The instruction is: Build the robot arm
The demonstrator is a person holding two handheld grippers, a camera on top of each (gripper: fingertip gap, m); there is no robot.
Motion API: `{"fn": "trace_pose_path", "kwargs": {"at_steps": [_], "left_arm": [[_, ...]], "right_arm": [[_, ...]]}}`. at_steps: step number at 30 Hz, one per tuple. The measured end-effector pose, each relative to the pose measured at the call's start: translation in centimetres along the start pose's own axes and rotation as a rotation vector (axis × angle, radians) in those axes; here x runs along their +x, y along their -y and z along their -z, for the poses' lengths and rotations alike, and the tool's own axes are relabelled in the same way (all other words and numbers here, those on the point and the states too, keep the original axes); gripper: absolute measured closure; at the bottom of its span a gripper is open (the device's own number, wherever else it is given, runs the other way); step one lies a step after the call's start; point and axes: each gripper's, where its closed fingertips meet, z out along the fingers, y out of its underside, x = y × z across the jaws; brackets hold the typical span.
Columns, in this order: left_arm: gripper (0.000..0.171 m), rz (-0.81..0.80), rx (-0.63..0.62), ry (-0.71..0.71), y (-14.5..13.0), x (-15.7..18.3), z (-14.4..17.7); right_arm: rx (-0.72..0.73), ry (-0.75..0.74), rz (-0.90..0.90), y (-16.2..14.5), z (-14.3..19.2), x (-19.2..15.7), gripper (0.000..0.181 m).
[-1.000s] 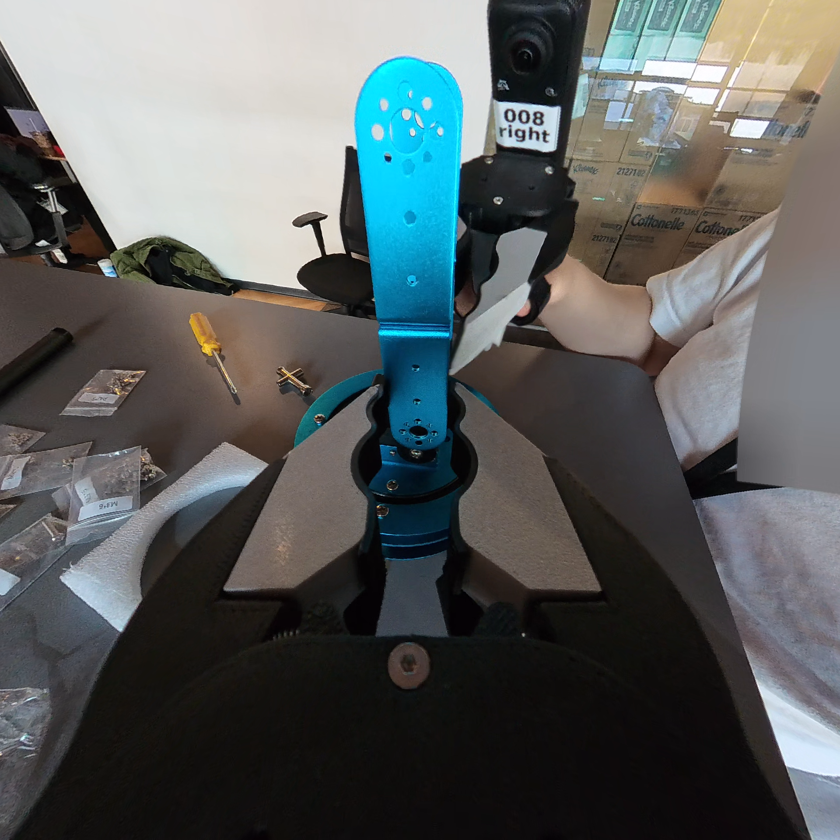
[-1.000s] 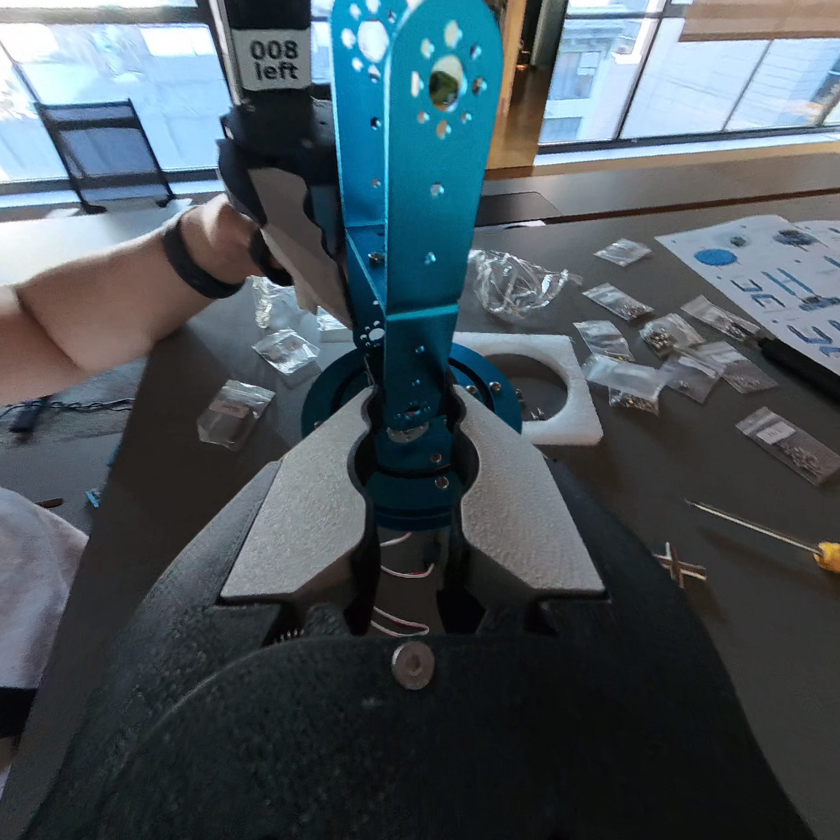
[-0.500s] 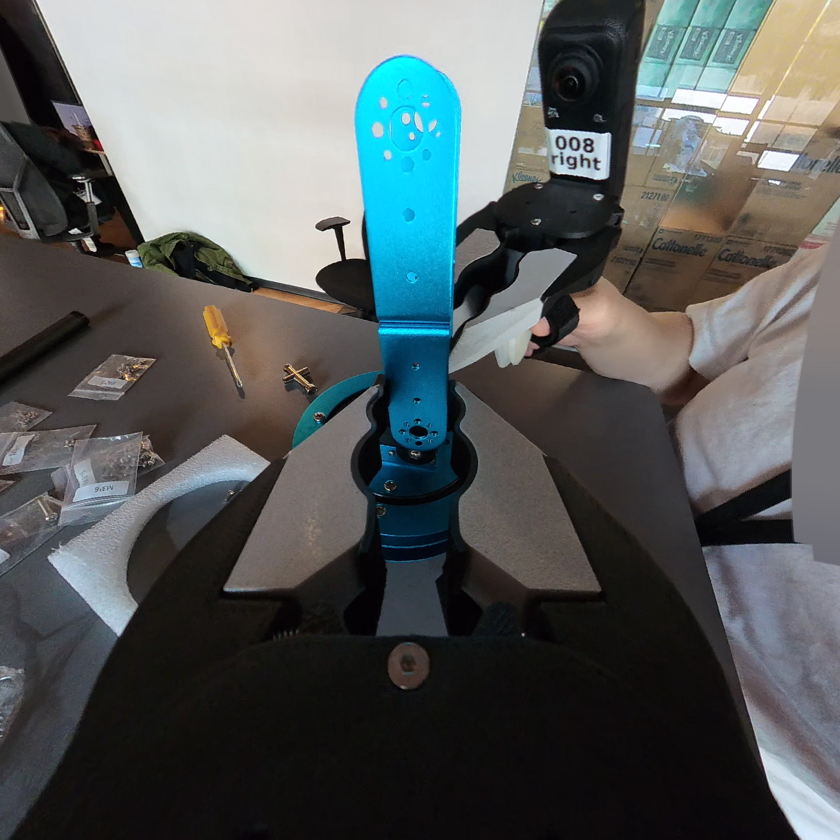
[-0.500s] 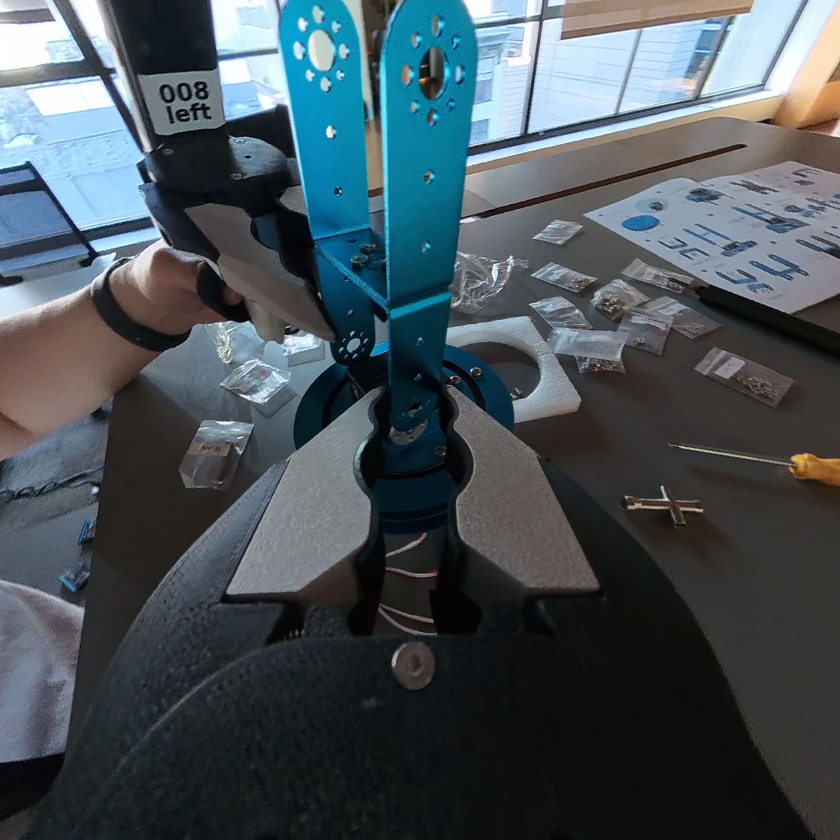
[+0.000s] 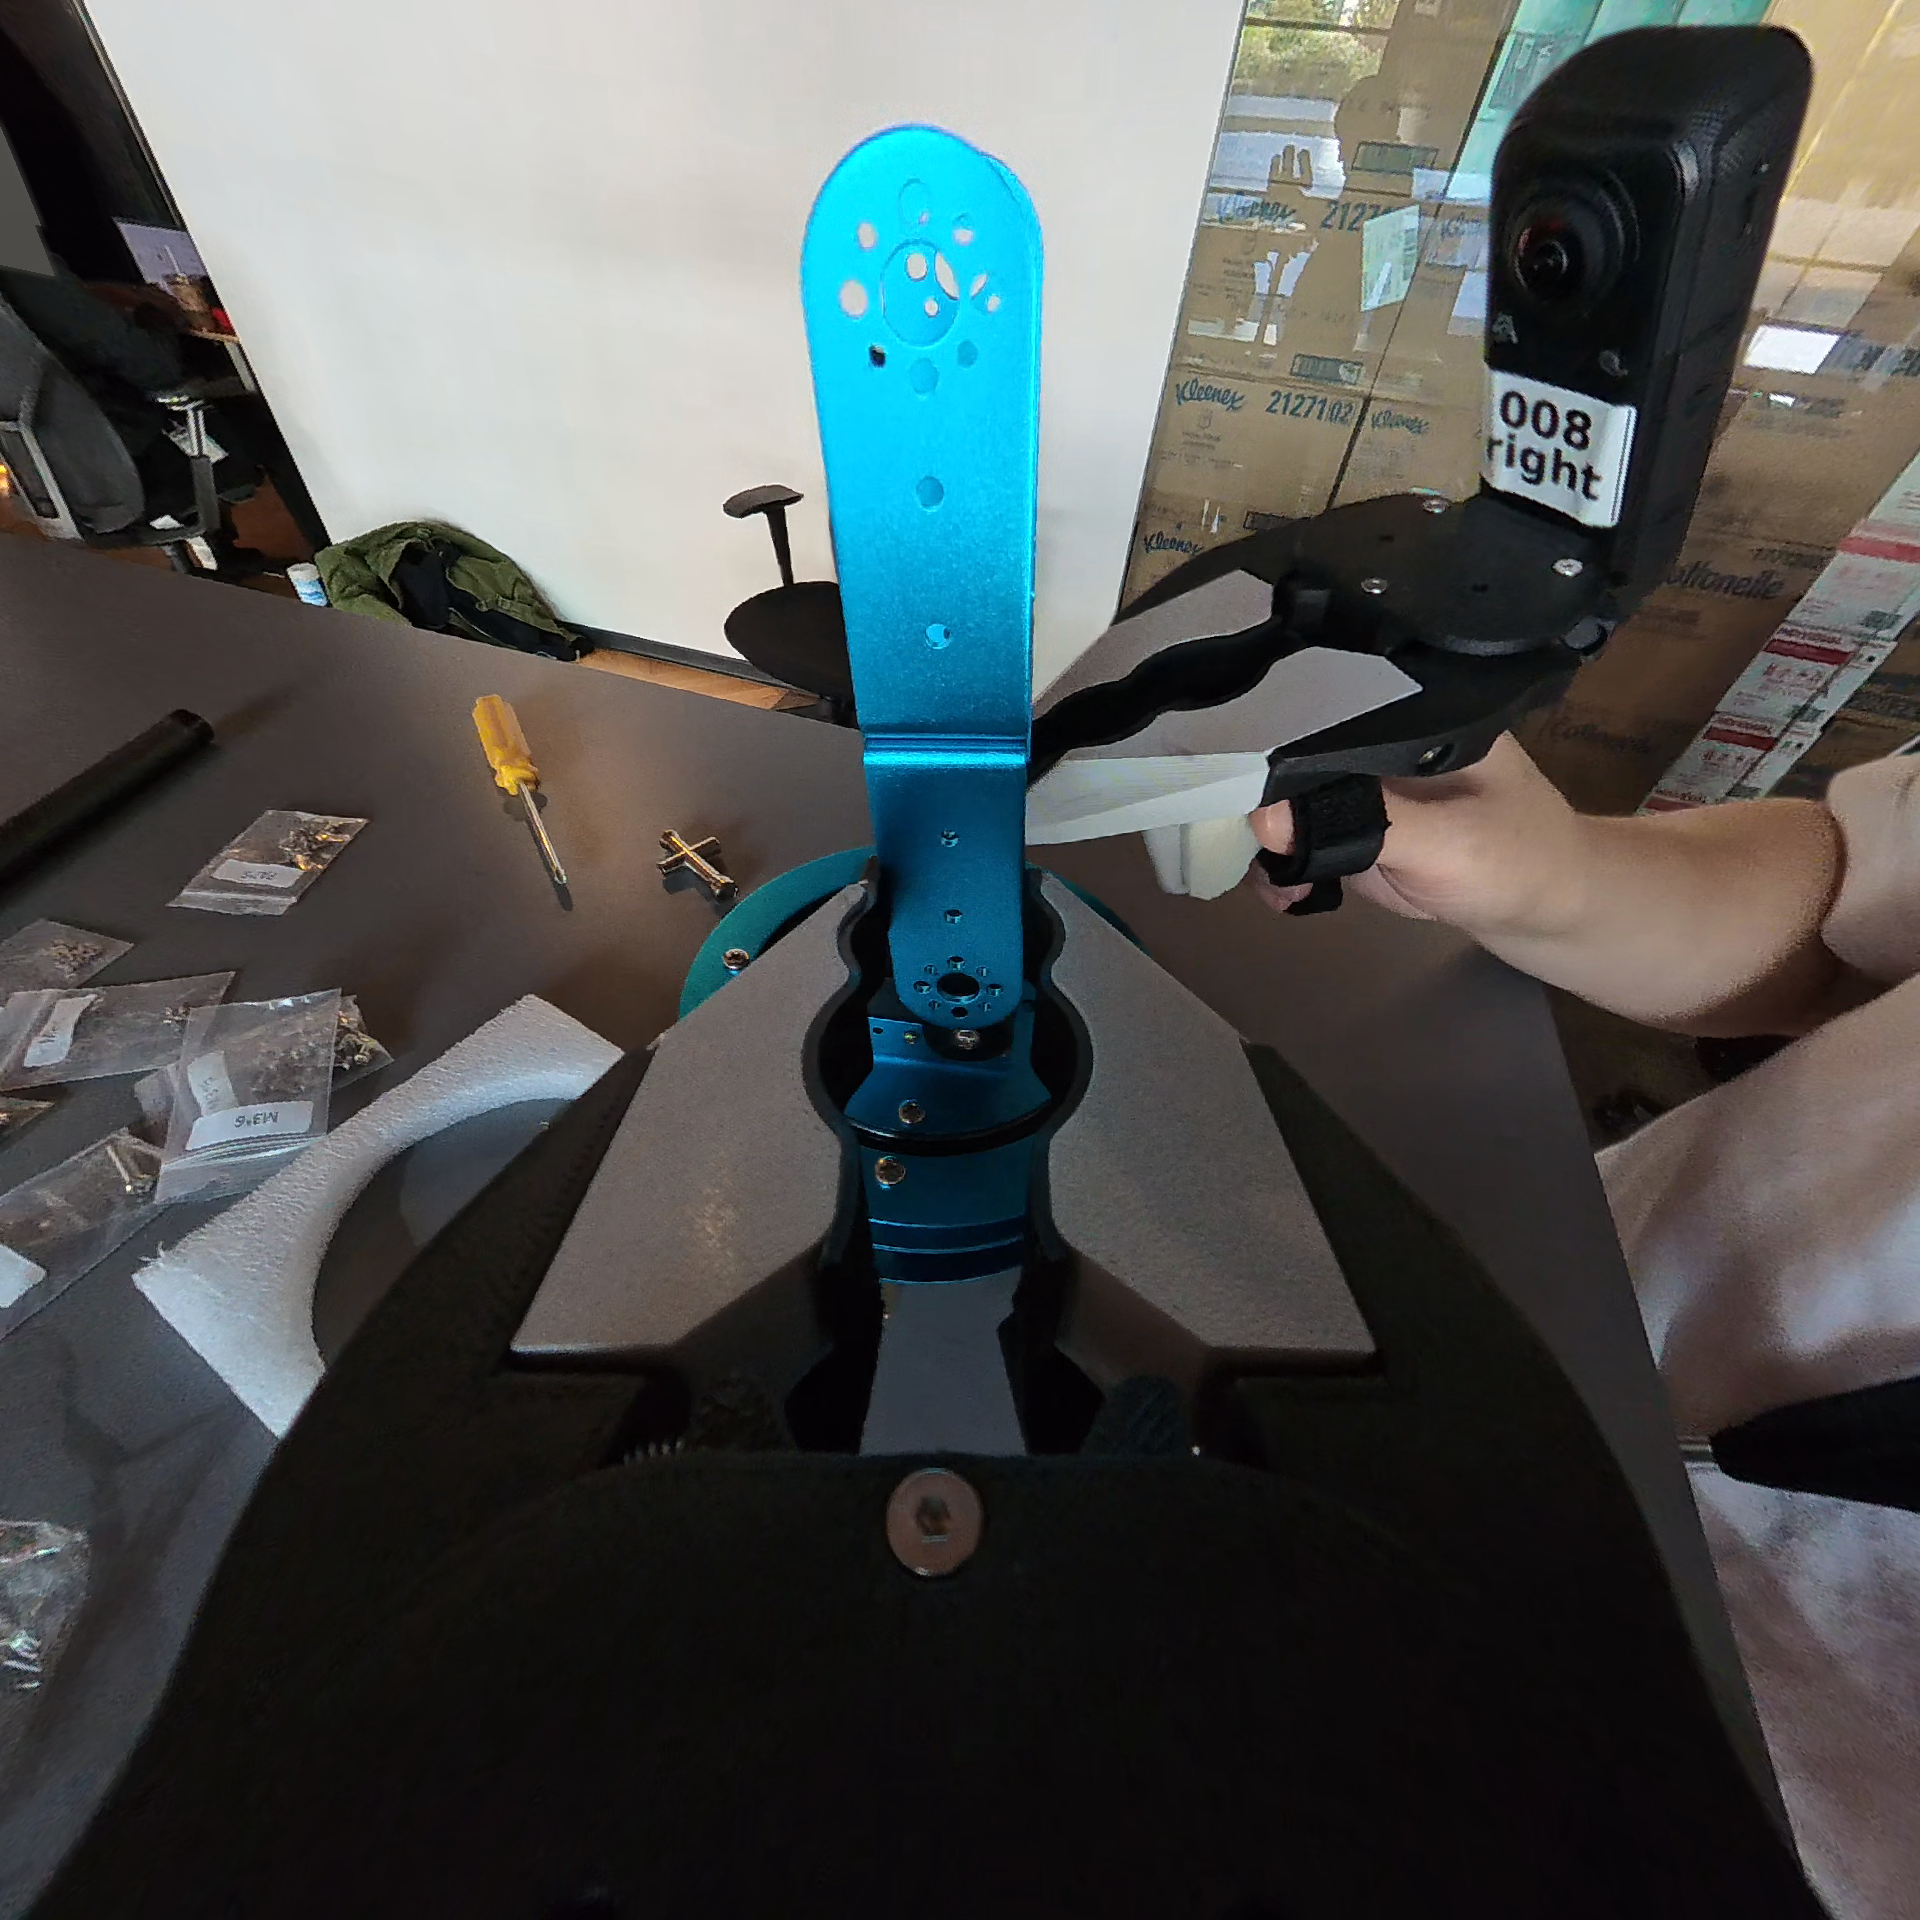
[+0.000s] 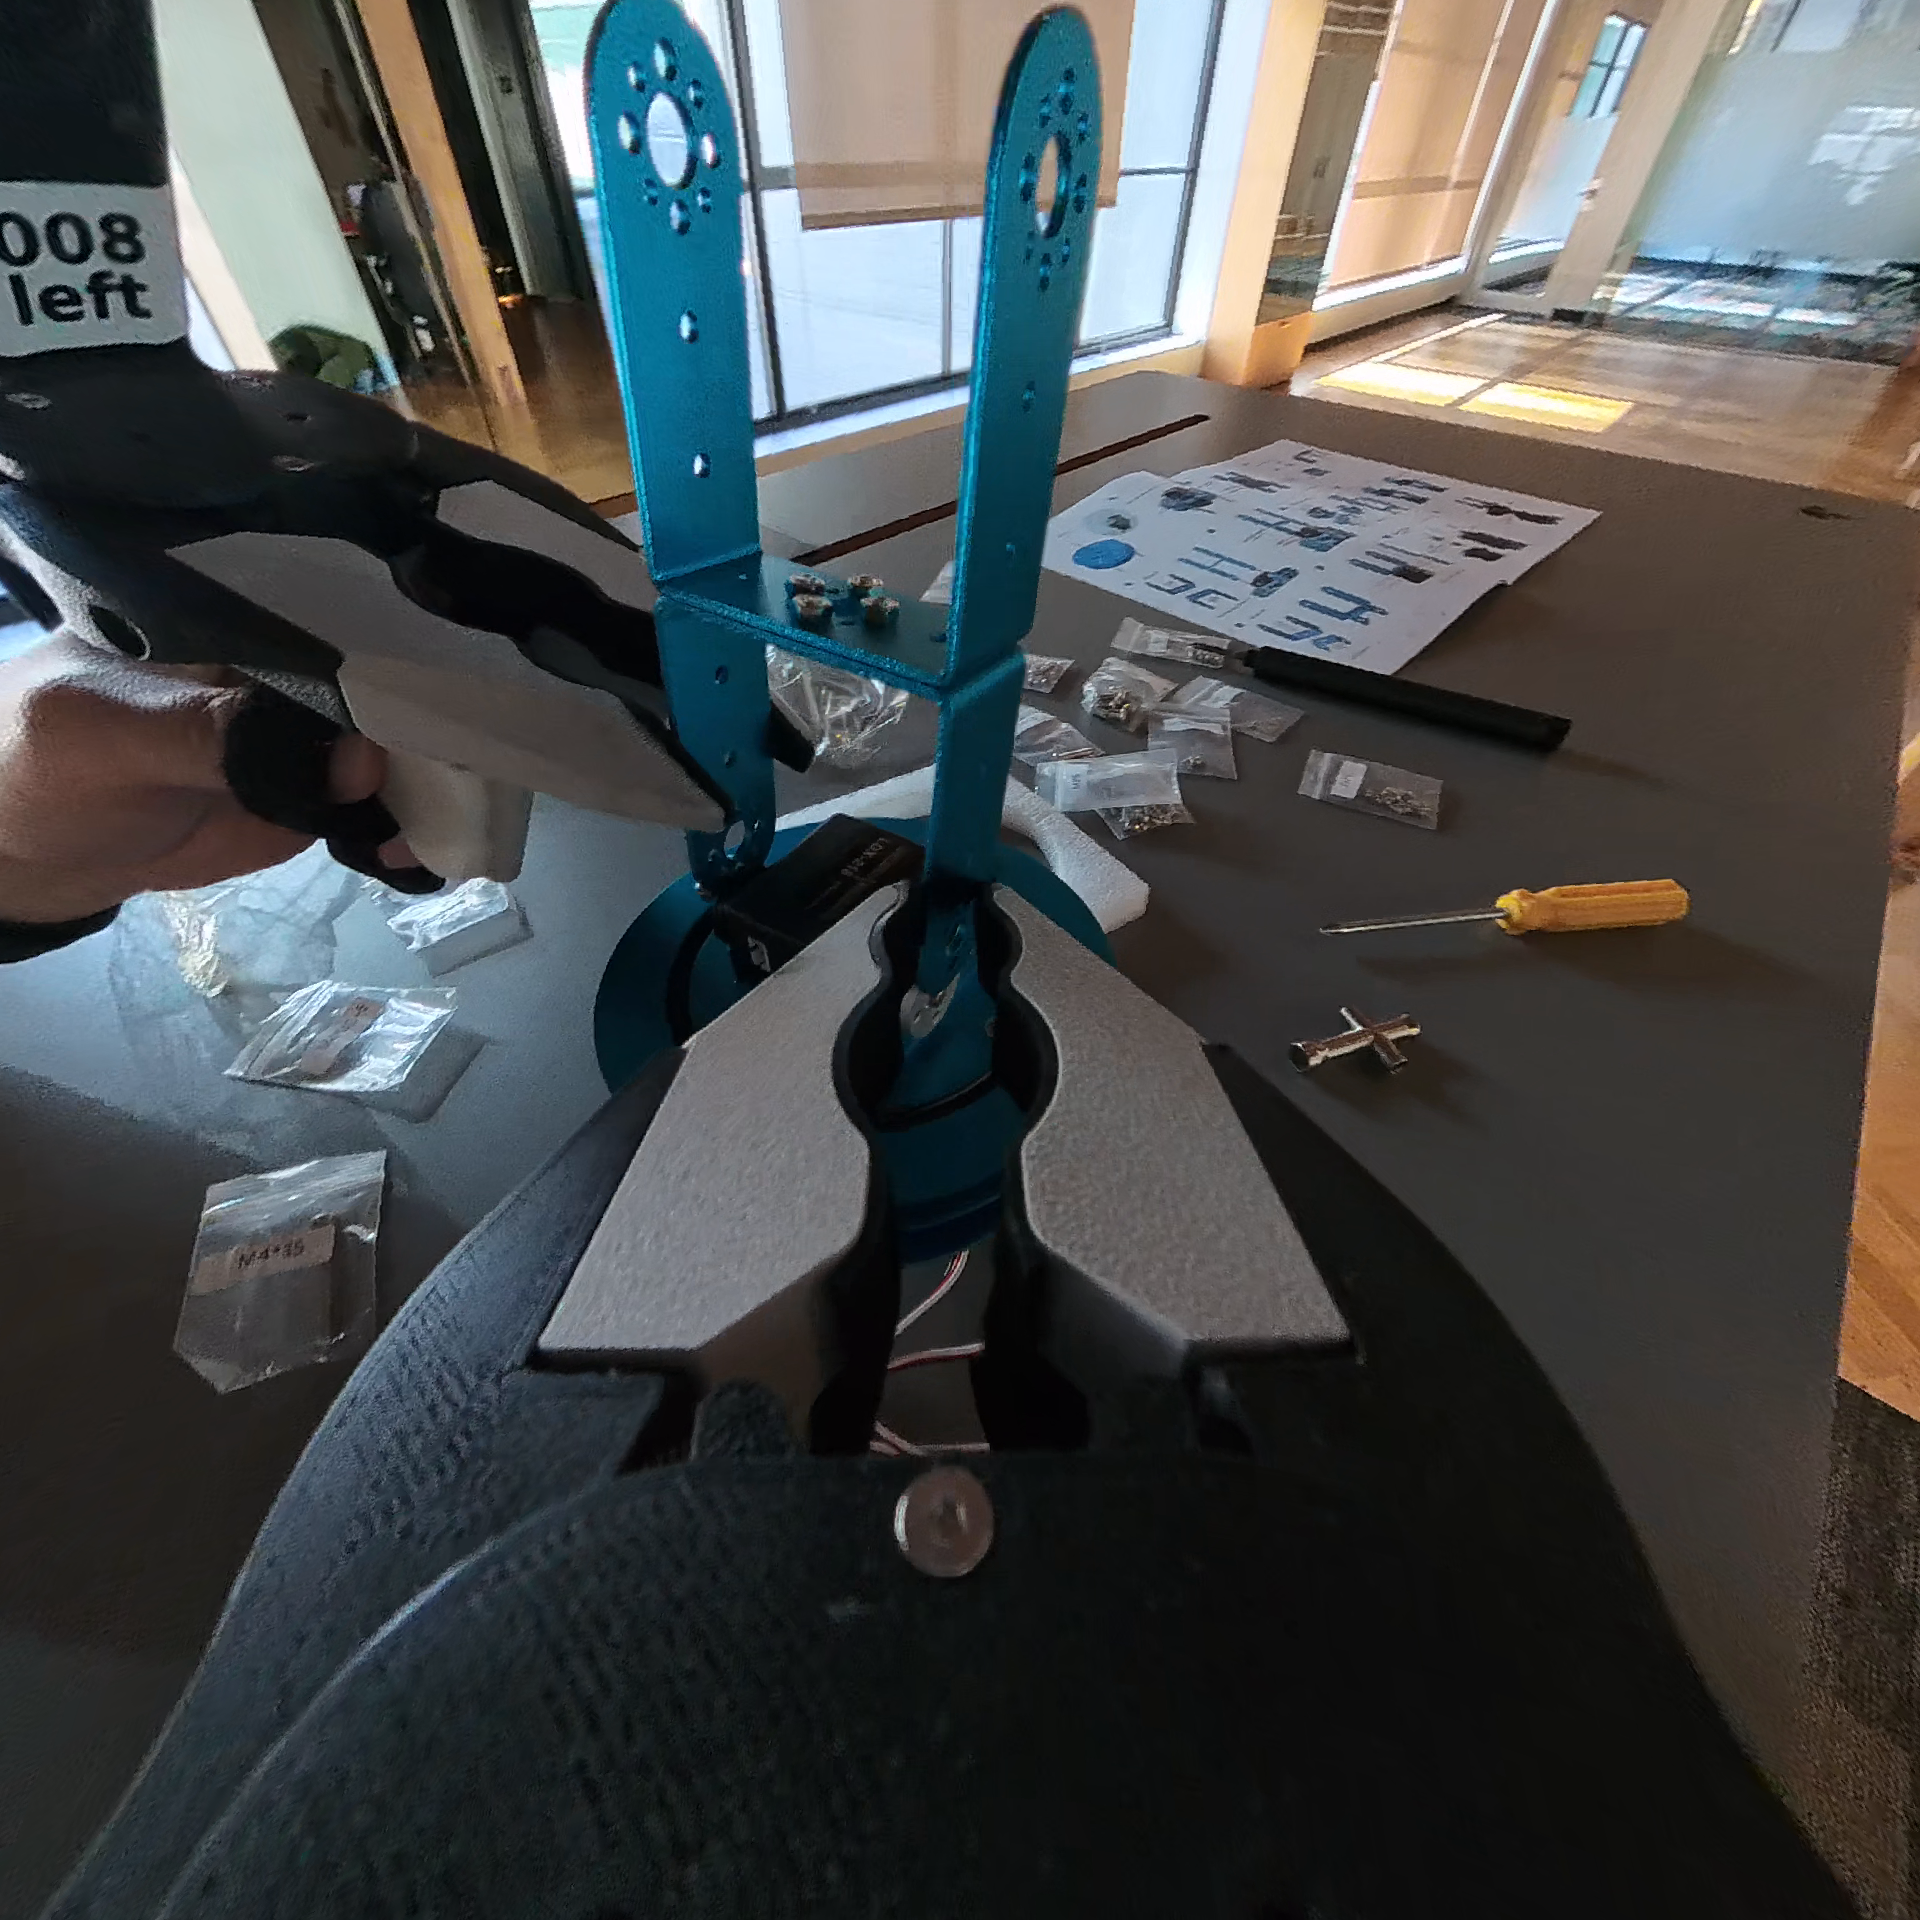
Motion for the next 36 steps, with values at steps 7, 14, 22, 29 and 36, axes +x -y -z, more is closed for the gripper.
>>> {"fn": "trace_pose_path", "kwargs": {"at_steps": [7, 14, 22, 29, 36], "left_arm": [[0.147, 0.016, 0.010, -0.019, 0.02, 0.23, 0.03], [0.147, 0.068, 0.040, -0.095, -0.06, 0.62, 0.08], [0.137, 0.018, 0.008, -0.070, -0.32, 0.49, -0.50], [0.132, 0.024, 0.044, -0.047, -0.55, -0.01, 0.02], [0.146, 0.035, 0.097, -0.087, -0.62, 0.64, 0.12]], "right_arm": [[0.035, -0.087, 0.051, 0.06, 0.29, 0.02, 0.174], [0.050, -0.091, 0.060, 0.07, 0.33, 0.09, 0.175], [0.056, -0.120, 0.084, 0.02, 0.34, 0.19, 0.176], [0.063, -0.125, 0.106, 0.02, 0.24, 0.23, 0.175], [0.071, -0.124, 0.110, 0.01, 0.03, 0.38, 0.175]]}}
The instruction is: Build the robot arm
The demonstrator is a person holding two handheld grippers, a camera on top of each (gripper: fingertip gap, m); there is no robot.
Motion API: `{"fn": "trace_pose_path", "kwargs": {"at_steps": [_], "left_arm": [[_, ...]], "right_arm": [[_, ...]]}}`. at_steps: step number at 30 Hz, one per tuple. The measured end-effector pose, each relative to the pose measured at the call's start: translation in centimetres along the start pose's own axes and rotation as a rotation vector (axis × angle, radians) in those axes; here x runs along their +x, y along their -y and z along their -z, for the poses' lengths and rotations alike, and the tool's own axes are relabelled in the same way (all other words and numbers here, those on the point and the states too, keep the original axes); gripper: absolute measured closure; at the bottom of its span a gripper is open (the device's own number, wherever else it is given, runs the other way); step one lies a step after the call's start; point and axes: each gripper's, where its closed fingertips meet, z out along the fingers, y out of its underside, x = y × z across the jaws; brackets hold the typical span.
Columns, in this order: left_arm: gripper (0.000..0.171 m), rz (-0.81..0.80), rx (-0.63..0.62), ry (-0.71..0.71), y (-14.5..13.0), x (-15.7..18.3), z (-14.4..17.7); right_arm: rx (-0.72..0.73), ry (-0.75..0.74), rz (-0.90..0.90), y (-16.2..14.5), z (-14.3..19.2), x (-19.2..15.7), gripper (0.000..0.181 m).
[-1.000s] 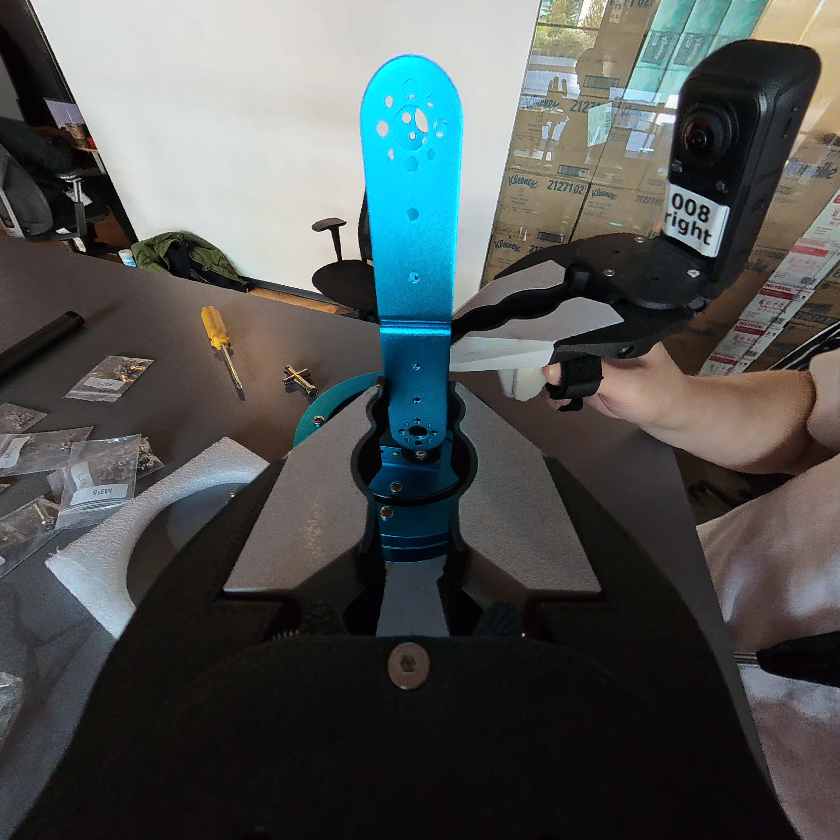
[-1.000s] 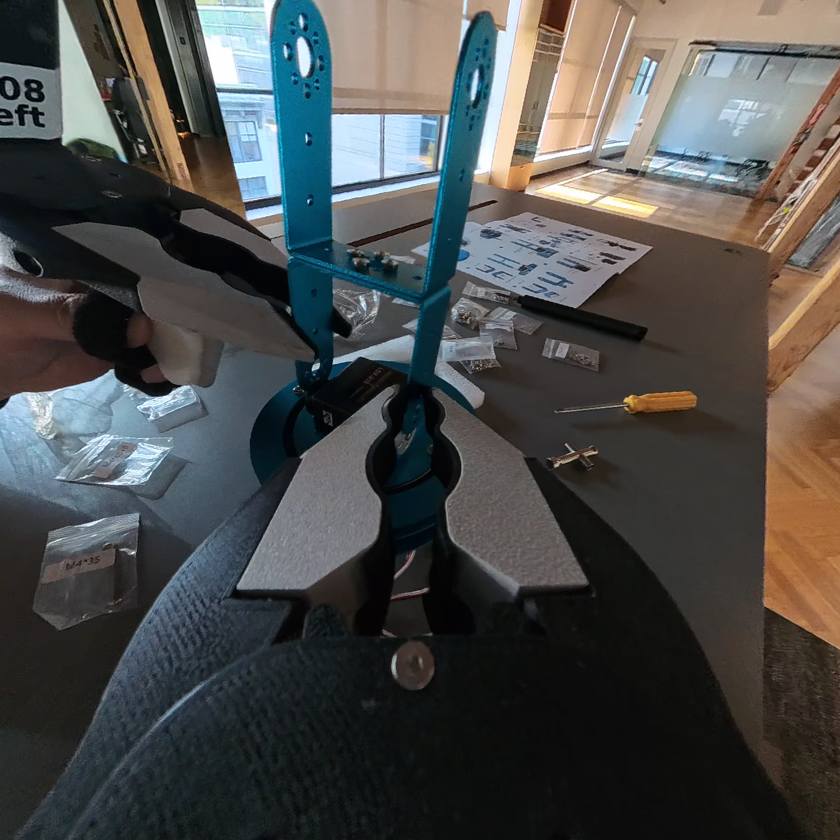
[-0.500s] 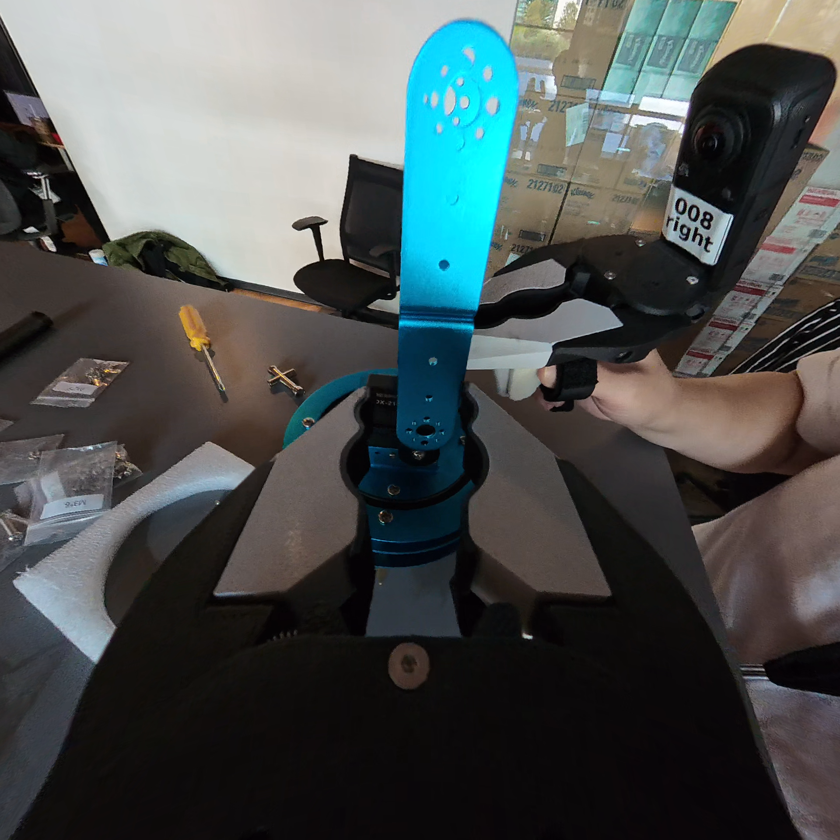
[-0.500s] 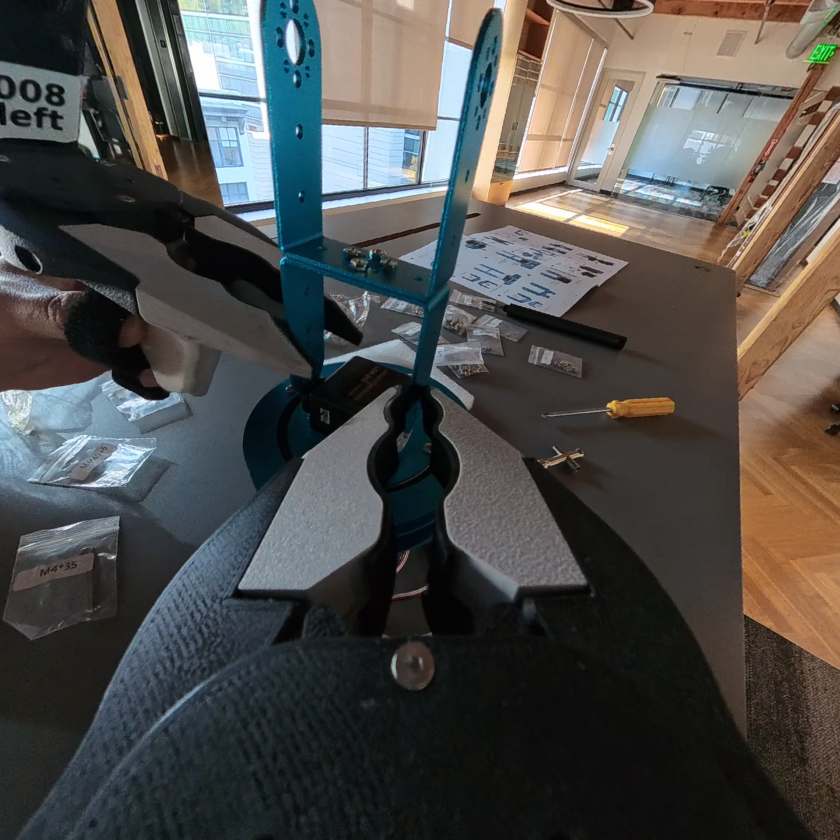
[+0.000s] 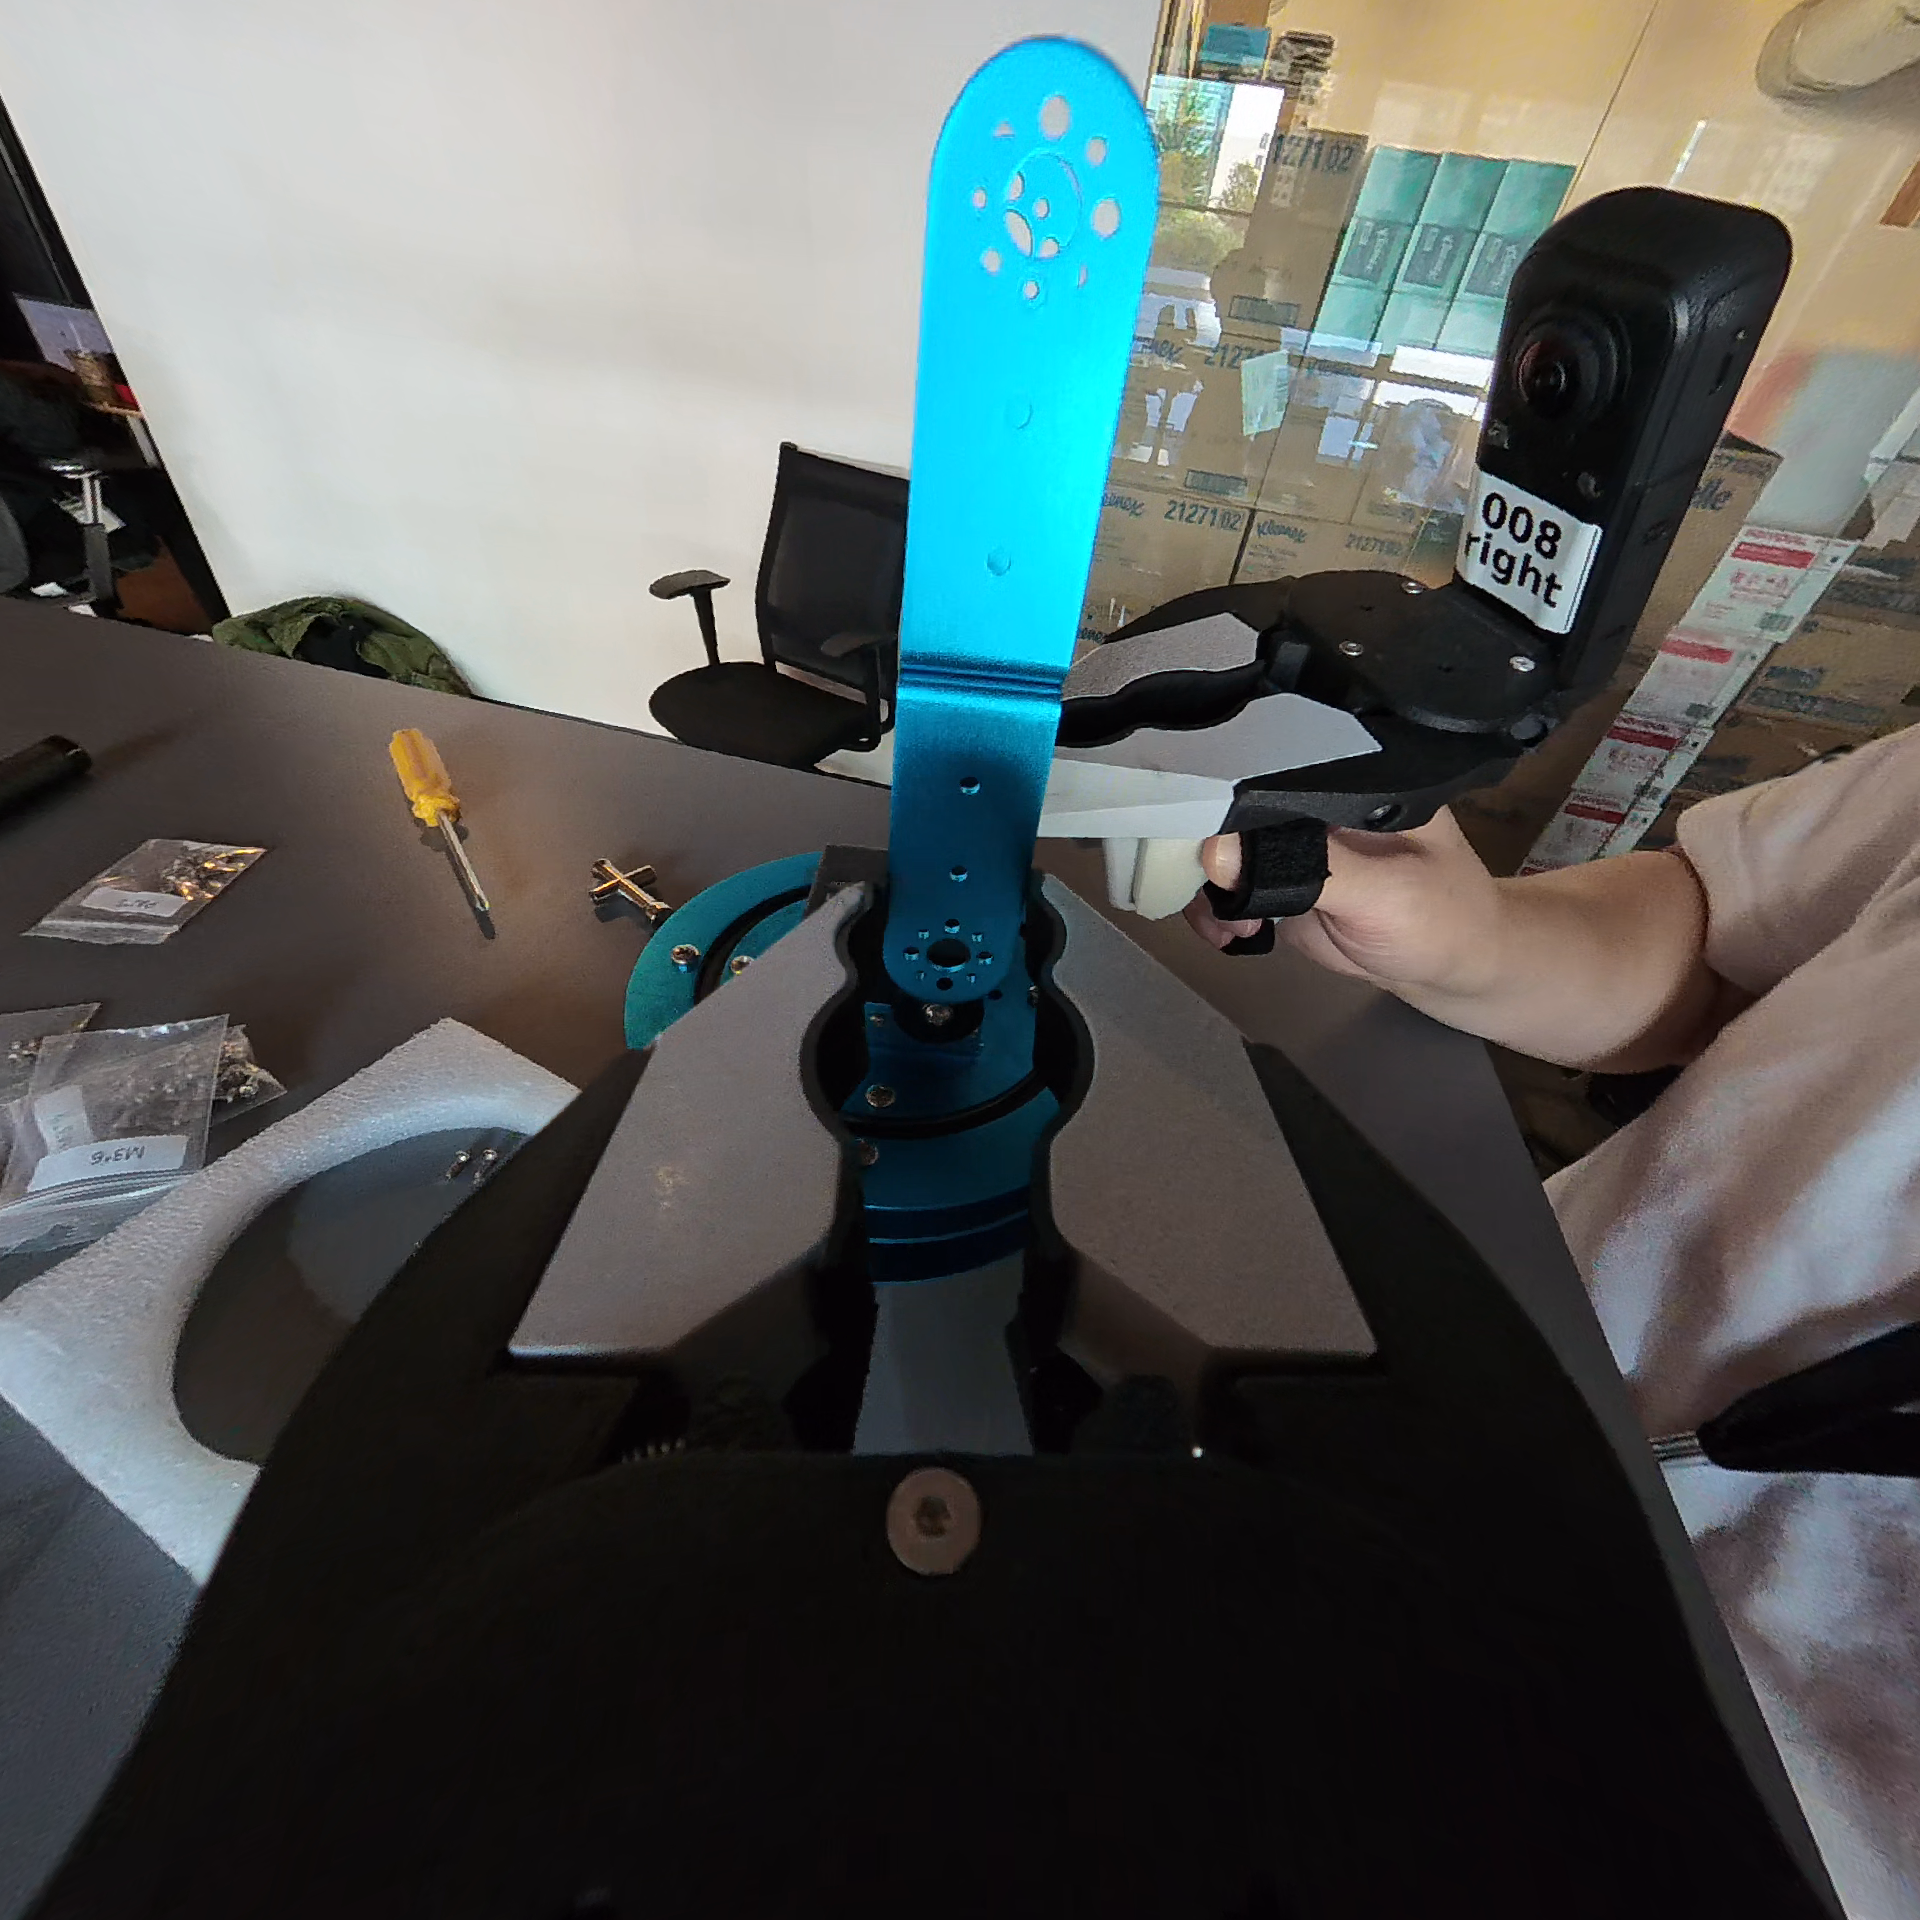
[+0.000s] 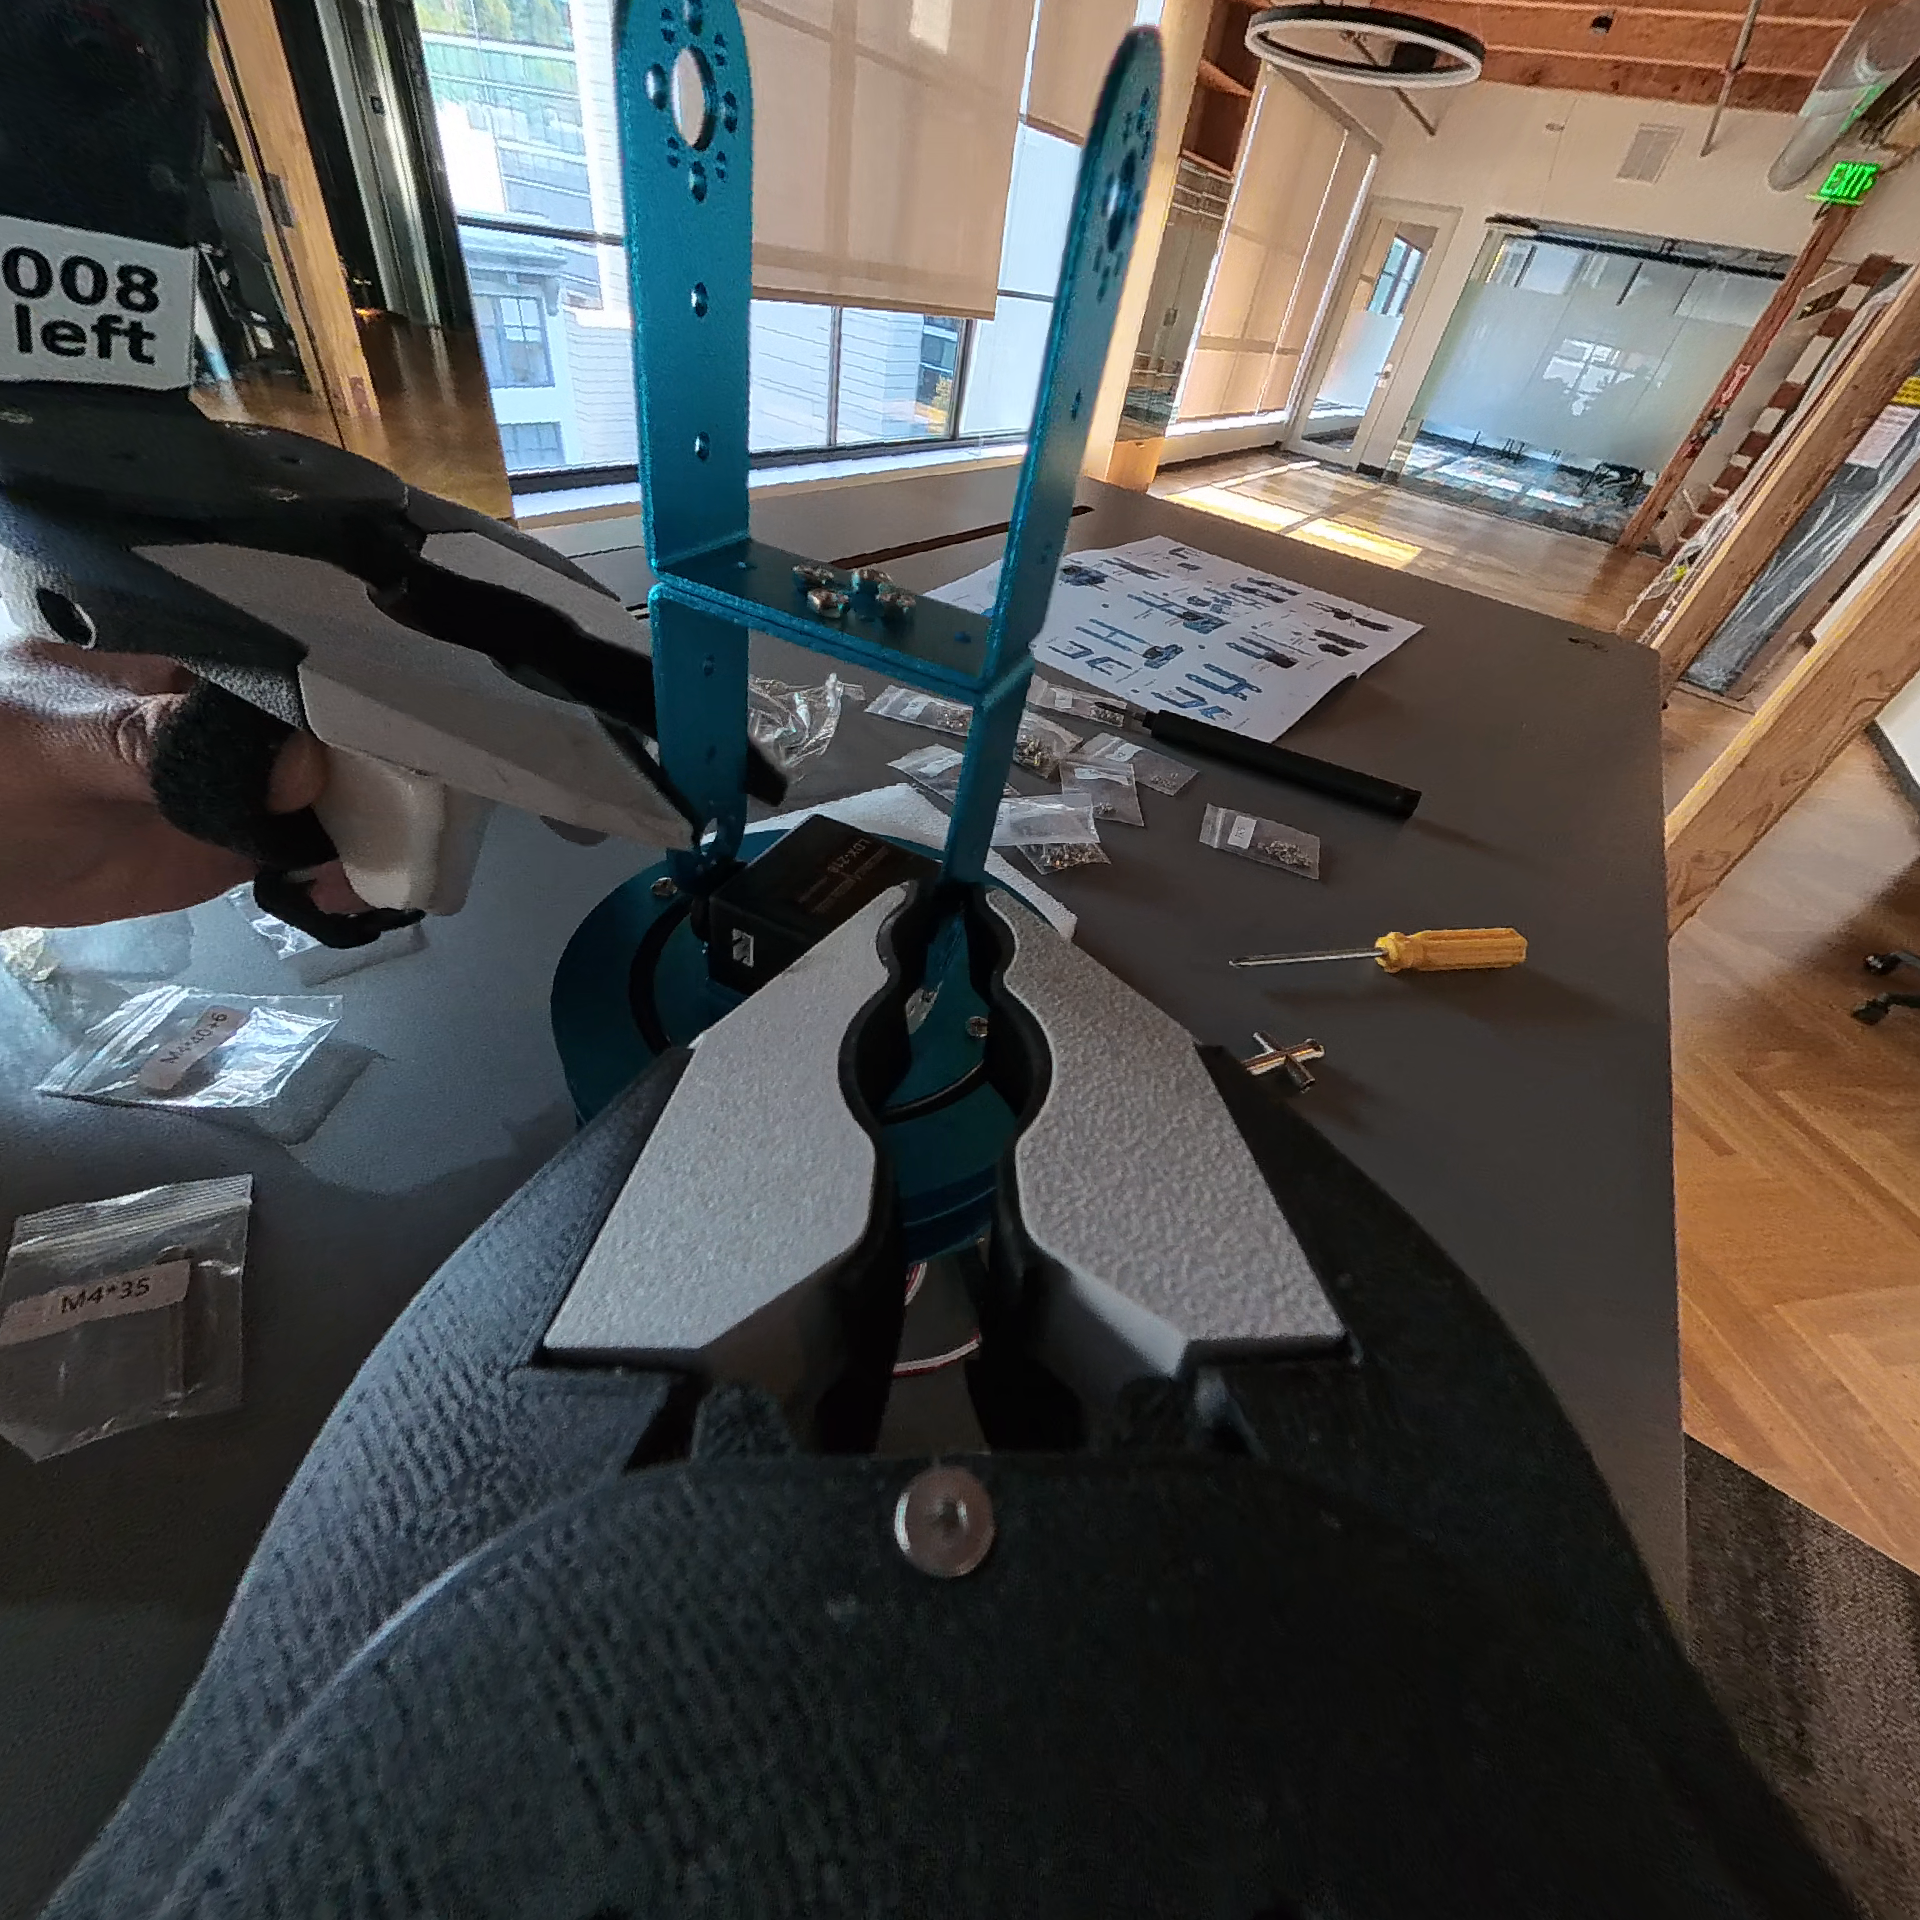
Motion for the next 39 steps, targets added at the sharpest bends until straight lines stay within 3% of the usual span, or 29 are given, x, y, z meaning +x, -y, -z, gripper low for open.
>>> {"fn": "trace_pose_path", "kwargs": {"at_steps": [8, 11, 15, 18, 25, 33, 37, 39], "left_arm": [[0.138, 0.062, -0.021, -0.073, 0.7, 0.1, 0.8], [0.134, 0.077, -0.102, -0.115, 0.9, -0.2, 2.1], [0.135, -0.038, -0.233, -0.170, 1.3, -1.0, 3.9], [0.137, -0.059, -0.236, -0.246, 2.1, -0.7, 4.2], [0.132, 0.055, -0.234, -0.391, 2.8, 0.4, 3.0], [0.128, -0.003, -0.272, -0.350, 1.4, 1.1, 1.7], [0.134, 0.007, -0.278, -0.254, 1.8, 0.6, 0.9], [0.128, 0.021, -0.316, -0.206, 1.5, 0.6, 0.7]], "right_arm": [[0.008, -0.020, -0.011, -0.1, -0.4, 0.2, 0.176], [-0.004, -0.063, 0.042, -0.2, -0.4, 0.3, 0.177], [-0.011, -0.153, 0.127, -0.3, -0.3, 0.3, 0.177], [0.006, -0.204, 0.074, -0.3, -0.4, 0.4, 0.178], [0.023, -0.246, -0.003, -0.4, -0.6, 0.6, 0.179], [0.020, -0.260, -0.009, -0.5, -0.7, 0.7, 0.180], [0.009, -0.265, 0.001, -0.5, -0.8, 0.7, 0.179], [0.006, -0.266, -0.004, -0.6, -0.8, 0.7, 0.180]]}}
